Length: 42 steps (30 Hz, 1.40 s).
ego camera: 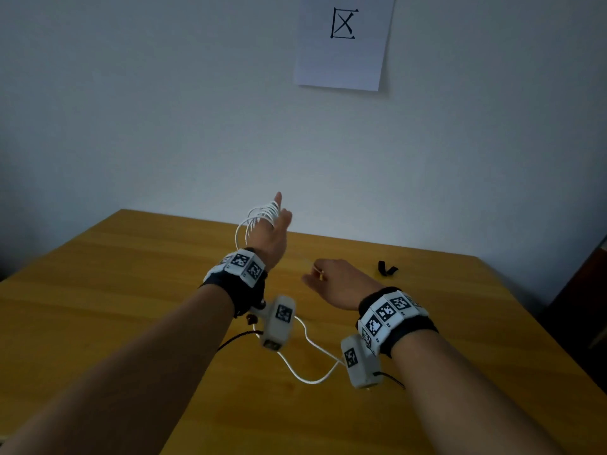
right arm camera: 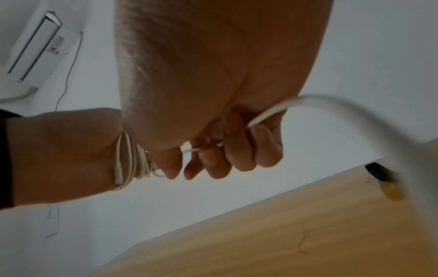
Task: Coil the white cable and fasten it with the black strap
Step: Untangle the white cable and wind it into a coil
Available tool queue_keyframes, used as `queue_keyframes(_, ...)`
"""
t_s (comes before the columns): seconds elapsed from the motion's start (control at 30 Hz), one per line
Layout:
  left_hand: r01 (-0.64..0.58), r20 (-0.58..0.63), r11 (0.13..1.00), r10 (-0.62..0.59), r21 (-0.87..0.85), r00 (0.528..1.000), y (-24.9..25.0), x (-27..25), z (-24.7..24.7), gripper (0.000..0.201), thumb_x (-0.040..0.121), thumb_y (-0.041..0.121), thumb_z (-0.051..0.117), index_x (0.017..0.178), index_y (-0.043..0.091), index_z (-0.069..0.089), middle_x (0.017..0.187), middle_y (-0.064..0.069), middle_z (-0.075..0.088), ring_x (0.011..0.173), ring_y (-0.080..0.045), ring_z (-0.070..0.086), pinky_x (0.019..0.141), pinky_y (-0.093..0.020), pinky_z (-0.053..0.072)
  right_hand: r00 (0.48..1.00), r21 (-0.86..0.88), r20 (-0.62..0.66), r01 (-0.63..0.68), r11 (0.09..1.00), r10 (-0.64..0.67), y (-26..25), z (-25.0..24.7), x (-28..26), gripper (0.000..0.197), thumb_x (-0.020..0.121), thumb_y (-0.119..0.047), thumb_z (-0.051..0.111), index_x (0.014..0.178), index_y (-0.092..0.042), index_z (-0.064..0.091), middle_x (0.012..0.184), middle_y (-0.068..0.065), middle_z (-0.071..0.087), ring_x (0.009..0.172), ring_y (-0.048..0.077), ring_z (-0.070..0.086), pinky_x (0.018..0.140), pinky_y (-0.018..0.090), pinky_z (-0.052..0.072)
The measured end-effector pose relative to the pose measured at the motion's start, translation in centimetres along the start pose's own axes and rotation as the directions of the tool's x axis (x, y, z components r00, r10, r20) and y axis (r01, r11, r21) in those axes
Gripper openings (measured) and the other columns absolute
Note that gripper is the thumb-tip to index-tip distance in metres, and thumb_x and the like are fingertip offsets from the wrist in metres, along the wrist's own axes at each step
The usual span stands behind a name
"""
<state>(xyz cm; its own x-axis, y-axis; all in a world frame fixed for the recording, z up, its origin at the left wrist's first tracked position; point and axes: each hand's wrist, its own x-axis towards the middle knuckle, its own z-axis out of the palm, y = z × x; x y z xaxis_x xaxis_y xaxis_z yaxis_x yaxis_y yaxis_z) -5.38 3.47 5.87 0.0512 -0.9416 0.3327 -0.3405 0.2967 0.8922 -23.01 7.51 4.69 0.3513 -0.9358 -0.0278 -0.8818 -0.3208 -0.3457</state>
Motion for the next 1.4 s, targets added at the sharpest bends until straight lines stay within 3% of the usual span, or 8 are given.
queue_keyframes(0.27, -0.091, 0.295, 0.714, -0.167, 0.694, 0.941, -2.1, -1.2, 0.1, 0.054, 0.098, 0.057, 0.021, 0.150, 0.044, 0.026, 0.124, -0.006, 0.068, 0.119, -0.027, 0.059, 0.099, -0.042, 0.047, 0.981, 0.122, -0.193, 0.048, 0.991, -0.024, 0.1, -0.9, -0.2, 0.026, 0.106, -0.032, 0.050, 0.117, -0.015, 0.067, 0.104, 0.003, 0.070, 0.083, 0.018, 0.067, 0.070, 0.034, 0.054)
queue_keyframes(0.37, -0.115, 0.306, 0.604, -0.224, 0.789, 0.925, -1.8, -1.6, 0.2, 0.064, 0.099, 0.059, 0.017, 0.112, 0.019, 0.065, 0.109, -0.008, 0.069, 0.097, -0.024, 0.064, 0.084, -0.037, 0.050, 0.974, 0.137, -0.226, 0.052, 0.989, -0.020, 0.2, -1.2, -0.2, 0.019, 0.104, -0.031, 0.052, 0.111, -0.021, 0.066, 0.088, -0.005, 0.065, 0.072, 0.017, 0.067, 0.061, 0.031, 0.053)
queue_keyframes(0.5, -0.084, 0.280, 0.608, -0.234, 0.789, 0.931, -2.1, -1.5, 0.0, 0.073, 0.092, 0.073, 0.017, 0.061, 0.013, 0.046, 0.057, -0.002, 0.049, 0.053, -0.019, 0.050, 0.056, -0.031, 0.041, 0.971, 0.168, -0.238, 0.015, 0.986, 0.025, 0.7, -1.3, -0.2, 0.016, 0.103, -0.035, 0.056, 0.109, -0.024, 0.065, 0.083, -0.012, 0.057, 0.070, 0.004, 0.057, 0.059, 0.024, 0.042)
queue_keyframes(0.83, 0.138, 0.045, 0.644, -0.258, 0.753, 0.965, -2.0, -1.1, -2.0, 0.084, 0.071, 0.089, 0.010, 0.075, 0.019, 0.056, 0.066, -0.006, 0.057, 0.057, -0.022, 0.053, 0.050, -0.029, 0.036, 0.978, 0.201, -0.168, -0.085, 0.976, 0.120, 2.7, -1.5, -0.1, 0.032, 0.109, -0.032, 0.045, 0.120, -0.013, 0.067, 0.106, 0.001, 0.069, 0.078, 0.011, 0.057, 0.069, 0.024, 0.043)
queue_keyframes(0.93, 0.326, 0.066, 0.807, -0.408, 0.492, 0.911, -1.9, -1.0, -1.1, 0.084, 0.088, 0.076, 0.031, 0.124, 0.008, 0.063, 0.078, -0.015, 0.064, 0.058, -0.025, 0.057, 0.052, -0.027, 0.037, 0.958, 0.212, -0.250, -0.090, 0.973, 0.144, 2.5, -1.4, 0.2, 0.034, 0.111, -0.023, 0.037, 0.117, -0.014, 0.069, 0.078, -0.015, 0.053, 0.056, -0.001, 0.039, 0.051, 0.016, 0.028)
queue_keyframes(1.03, 0.544, 0.352, 0.834, -0.484, -0.090, 0.801, -2.0, -1.3, -0.6, 0.061, 0.090, 0.066, 0.049, 0.051, 0.020, 0.041, 0.052, -0.001, 0.026, 0.039, -0.017, 0.022, 0.048, -0.027, 0.018, 0.935, 0.221, -0.317, -0.088, 0.971, 0.157, 2.3, -1.2, 0.5, 0.036, 0.112, -0.024, 0.036, 0.113, -0.014, 0.070, 0.080, -0.014, 0.054, 0.057, -0.002, 0.040, 0.051, 0.017, 0.027)
queue_keyframes(1.2, 0.571, 0.636, 0.627, -0.151, -0.530, 0.757, -0.5, -1.2, -0.7, 0.057, 0.099, 0.044, 0.047, 0.060, 0.023, 0.012, 0.055, 0.003, 0.007, 0.044, -0.016, 0.010, 0.045, -0.025, 0.021, 0.963, 0.186, -0.243, -0.073, 0.980, 0.118, 2.6, -0.6, 0.2, 0.034, 0.111, -0.026, 0.039, 0.106, -0.016, 0.072, 0.082, -0.006, 0.060, 0.060, 0.009, 0.053, 0.051, 0.023, 0.036)
queue_keyframes(1.4, 0.513, 0.573, 0.452, -0.004, -0.730, 0.819, 2.2, -1.6, 0.8, 0.055, 0.103, 0.033, 0.036, 0.050, 0.022, 0.026, 0.045, 0.004, 0.020, 0.038, -0.013, 0.035, 0.053, -0.027, 0.039, 0.991, 0.222, -0.131, -0.006, 0.975, 0.036, 2.1, 0.6, 0.8, 0.031, 0.110, -0.027, 0.042, 0.100, -0.018, 0.070, 0.075, -0.015, 0.053, 0.056, 0.005, 0.047, 0.055, 0.024, 0.035)
